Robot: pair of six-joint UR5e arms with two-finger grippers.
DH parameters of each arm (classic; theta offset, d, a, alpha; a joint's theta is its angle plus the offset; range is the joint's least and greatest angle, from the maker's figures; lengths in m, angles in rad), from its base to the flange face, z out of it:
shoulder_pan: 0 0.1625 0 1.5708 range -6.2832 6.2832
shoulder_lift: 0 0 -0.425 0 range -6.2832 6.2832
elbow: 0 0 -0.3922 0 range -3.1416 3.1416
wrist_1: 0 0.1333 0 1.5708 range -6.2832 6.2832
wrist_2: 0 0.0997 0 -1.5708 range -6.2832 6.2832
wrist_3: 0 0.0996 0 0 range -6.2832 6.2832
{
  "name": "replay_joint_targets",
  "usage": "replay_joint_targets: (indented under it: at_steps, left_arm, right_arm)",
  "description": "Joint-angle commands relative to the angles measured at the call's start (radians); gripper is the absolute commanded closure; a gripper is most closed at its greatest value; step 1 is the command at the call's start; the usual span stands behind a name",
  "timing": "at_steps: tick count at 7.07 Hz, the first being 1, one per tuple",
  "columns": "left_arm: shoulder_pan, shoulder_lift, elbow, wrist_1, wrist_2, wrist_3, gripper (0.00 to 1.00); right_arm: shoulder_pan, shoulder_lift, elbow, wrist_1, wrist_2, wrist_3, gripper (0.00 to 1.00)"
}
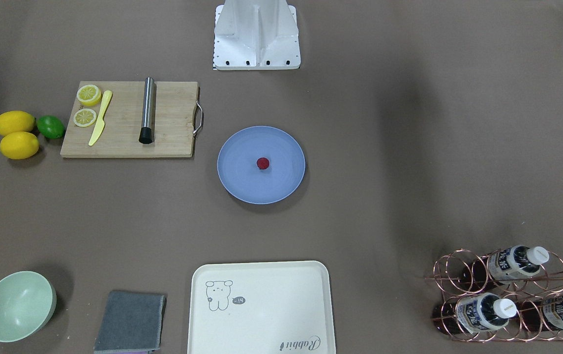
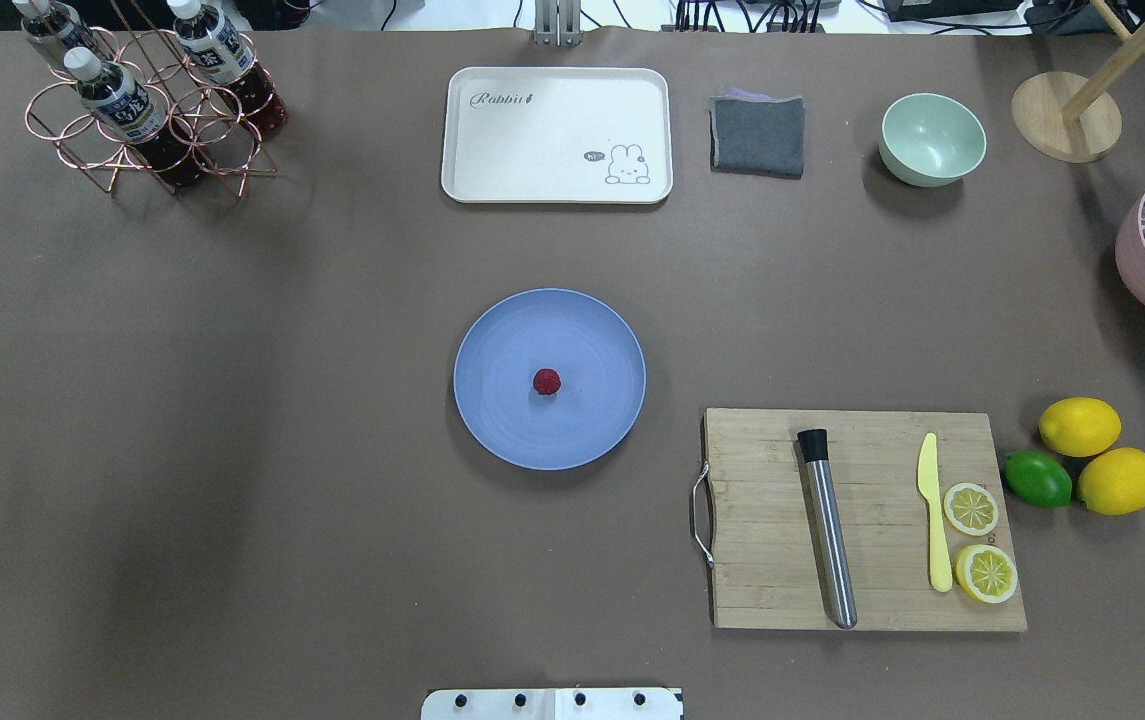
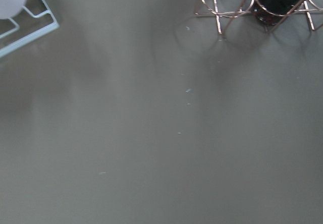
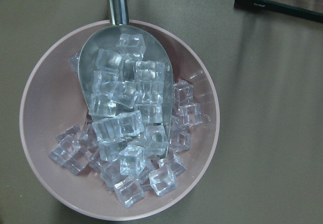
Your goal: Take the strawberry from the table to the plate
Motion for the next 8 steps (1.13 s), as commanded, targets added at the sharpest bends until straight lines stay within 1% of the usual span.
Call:
replay_joint_targets:
  at_steps: [1,3,4,6,7,8]
  left_arm:
    - [-0.090,-0.075,-0.041,0.276,0.002,0.164,0.02]
    - [-0.086,0.020,-0.051,0.250,-0.010,0.207,0.02]
    - [-0.084,0.025,-0.045,0.250,-0.010,0.183,0.02]
    - [-0.083,0.008,0.030,0.230,-0.015,0.180,0.02]
    - [-0.083,0.023,0.023,0.188,-0.073,0.165,0.02]
    - [-0.084,0.039,0.027,0.184,-0.072,0.168,0.02]
  right_arm:
    - [0.008,-0.014,0.010,0.004,-0.010,-0.002,0.00]
    - [0.009,-0.036,0.038,0.006,-0.008,-0.002,0.00]
    - [0.010,-0.047,0.082,0.004,-0.011,0.007,0.00]
    - [0.010,-0.096,0.145,0.004,-0.010,0.011,0.00]
    - [0.009,-0.111,0.151,0.004,-0.007,0.011,0.00]
    - [0.010,-0.113,0.160,0.004,-0.007,0.010,0.00]
